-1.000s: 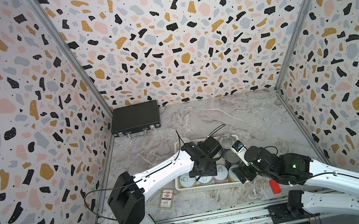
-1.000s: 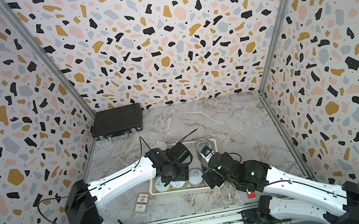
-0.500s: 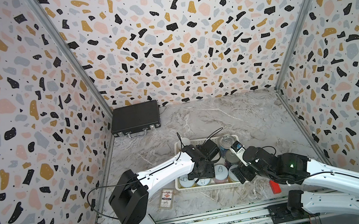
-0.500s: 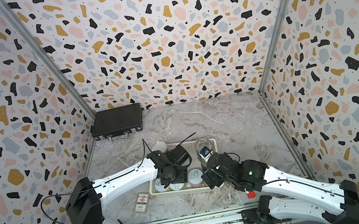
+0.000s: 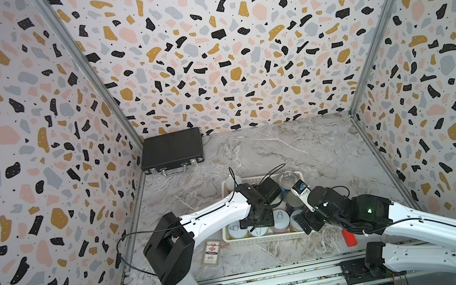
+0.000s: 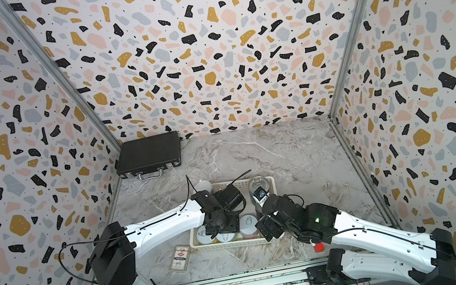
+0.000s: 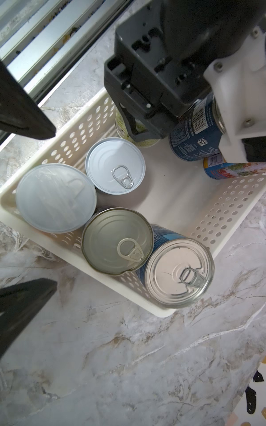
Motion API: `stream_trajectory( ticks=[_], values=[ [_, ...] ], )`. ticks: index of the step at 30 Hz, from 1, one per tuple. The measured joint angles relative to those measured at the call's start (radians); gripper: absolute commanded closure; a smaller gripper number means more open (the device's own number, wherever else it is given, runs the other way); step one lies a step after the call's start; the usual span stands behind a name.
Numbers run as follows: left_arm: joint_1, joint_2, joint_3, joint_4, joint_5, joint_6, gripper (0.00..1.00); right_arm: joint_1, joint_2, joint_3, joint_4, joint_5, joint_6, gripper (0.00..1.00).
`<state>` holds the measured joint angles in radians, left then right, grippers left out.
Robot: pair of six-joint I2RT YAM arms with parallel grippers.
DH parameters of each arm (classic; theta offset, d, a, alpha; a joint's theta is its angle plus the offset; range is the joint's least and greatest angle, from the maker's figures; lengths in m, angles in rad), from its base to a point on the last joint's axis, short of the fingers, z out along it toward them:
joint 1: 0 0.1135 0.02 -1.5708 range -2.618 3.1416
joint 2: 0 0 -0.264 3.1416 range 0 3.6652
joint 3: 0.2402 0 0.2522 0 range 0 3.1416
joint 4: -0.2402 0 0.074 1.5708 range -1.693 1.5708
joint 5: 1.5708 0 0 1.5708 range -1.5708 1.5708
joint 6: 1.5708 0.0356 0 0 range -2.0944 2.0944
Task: Put the canned food in the basket
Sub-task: Place the canned food in the basket.
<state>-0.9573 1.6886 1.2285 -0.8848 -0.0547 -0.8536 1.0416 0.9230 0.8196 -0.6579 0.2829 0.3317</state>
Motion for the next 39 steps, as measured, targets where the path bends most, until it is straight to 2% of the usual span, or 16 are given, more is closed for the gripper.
stream_trajectory(
  ticks=[4,18,23,34,39],
  values=[
    [0.000,0.000,-0.001,0.000,-0.004,0.000,0.15,0.000,0.002,0.000,0.000,-0.001,0.000,0.00],
    [0.000,0.011,-0.005,0.001,-0.008,0.013,0.14,0.000,0.012,0.000,0.000,-0.002,0.000,0.00],
    [0.003,0.008,-0.003,0.001,-0.001,0.022,0.00,0.000,0.012,0.000,0.000,-0.002,0.000,0.00],
    [0.015,-0.010,0.016,-0.005,0.072,0.047,0.00,0.000,0.001,-0.001,0.000,0.003,0.000,0.00],
    [0.026,-0.098,0.050,-0.010,0.088,0.065,0.00,0.000,-0.067,-0.016,0.005,0.047,0.001,0.00]
  ],
)
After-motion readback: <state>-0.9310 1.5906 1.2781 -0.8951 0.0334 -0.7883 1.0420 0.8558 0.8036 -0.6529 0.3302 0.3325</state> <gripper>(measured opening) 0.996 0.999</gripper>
